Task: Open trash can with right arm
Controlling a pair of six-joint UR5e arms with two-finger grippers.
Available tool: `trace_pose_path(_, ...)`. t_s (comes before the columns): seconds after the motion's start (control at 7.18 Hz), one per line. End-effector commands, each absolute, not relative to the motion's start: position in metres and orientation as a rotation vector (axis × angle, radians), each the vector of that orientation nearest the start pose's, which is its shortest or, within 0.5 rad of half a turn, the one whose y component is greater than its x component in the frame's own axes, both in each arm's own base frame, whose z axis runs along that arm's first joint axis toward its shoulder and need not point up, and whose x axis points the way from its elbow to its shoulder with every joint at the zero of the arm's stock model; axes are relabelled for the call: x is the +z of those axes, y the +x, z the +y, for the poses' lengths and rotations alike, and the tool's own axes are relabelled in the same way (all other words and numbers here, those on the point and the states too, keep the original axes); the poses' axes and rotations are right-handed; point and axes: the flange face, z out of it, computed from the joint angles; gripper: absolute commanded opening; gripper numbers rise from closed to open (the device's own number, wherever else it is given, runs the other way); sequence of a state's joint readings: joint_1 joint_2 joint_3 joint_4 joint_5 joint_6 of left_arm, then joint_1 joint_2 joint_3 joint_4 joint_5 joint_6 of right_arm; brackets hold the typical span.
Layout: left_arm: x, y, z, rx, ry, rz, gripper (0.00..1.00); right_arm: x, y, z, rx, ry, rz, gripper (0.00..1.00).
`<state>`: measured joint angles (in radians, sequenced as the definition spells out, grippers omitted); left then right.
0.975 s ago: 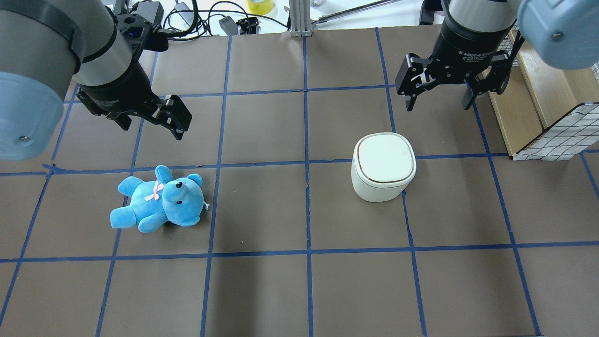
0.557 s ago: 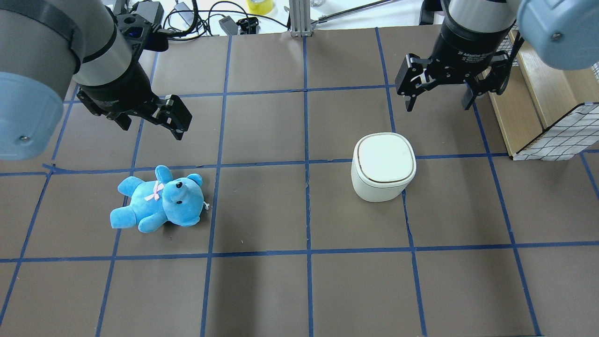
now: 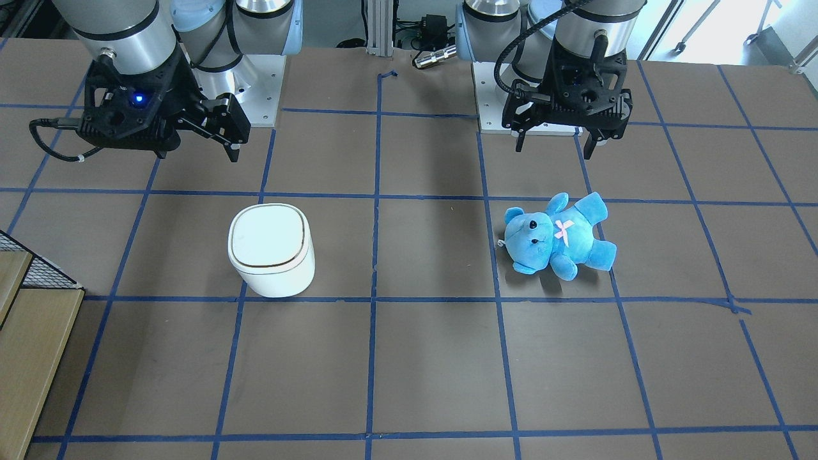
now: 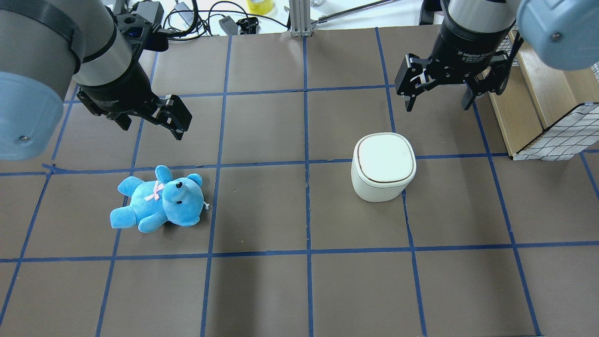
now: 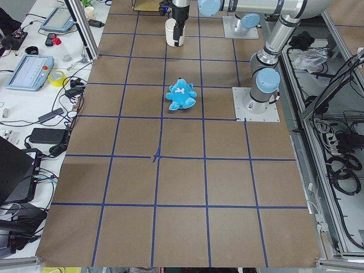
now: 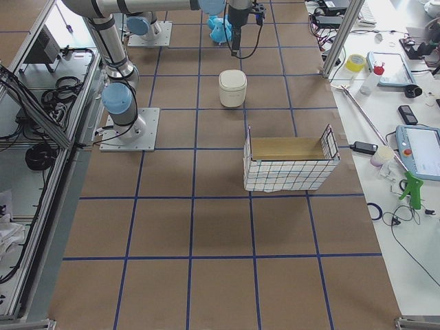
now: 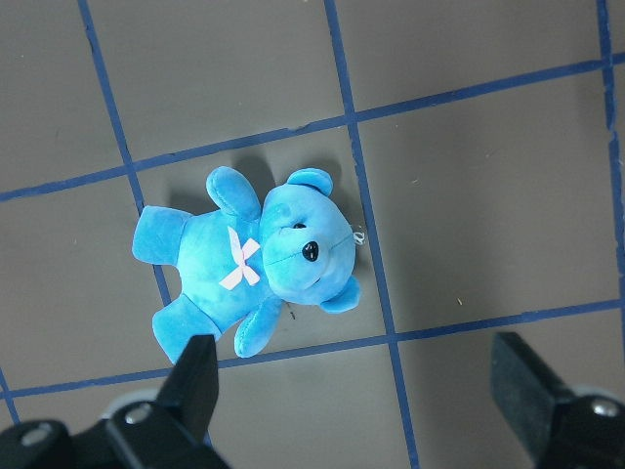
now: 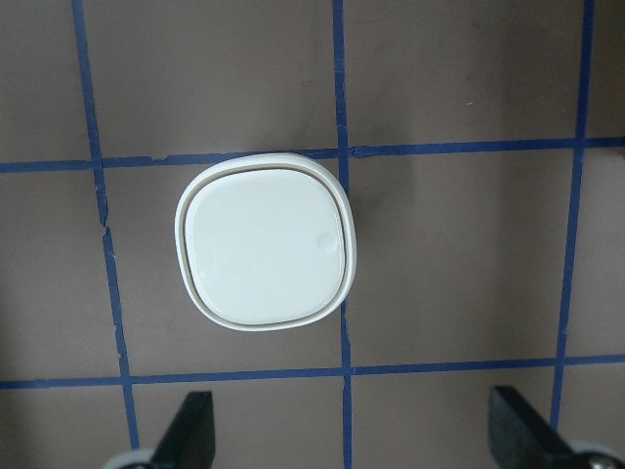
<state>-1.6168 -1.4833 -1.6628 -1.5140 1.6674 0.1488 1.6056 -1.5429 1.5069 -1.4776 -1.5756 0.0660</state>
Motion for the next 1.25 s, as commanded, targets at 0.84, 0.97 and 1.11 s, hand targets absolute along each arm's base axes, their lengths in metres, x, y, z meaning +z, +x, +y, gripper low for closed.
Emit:
trace_pose_path(0.84, 0.4903, -0.1447, -0.4536, -0.072, 0.292, 3.028, 1.0, 0.4952, 0.1496, -0.4932, 0.094, 0.05, 3.147, 1.0)
trace_pose_path(0.97, 0.4903, -0.1447, -0.4536, -0.072, 0.292, 3.028, 1.0, 0.4953, 0.1496, -0.4933, 0.091, 0.05, 3.147, 1.0)
trace_pose_path(1.11, 0.4903, -0.1447, -0.4536, -0.072, 0.292, 3.028, 1.0, 0.4953, 0.1496, -0.4933, 0.091, 0.048, 3.147, 1.0)
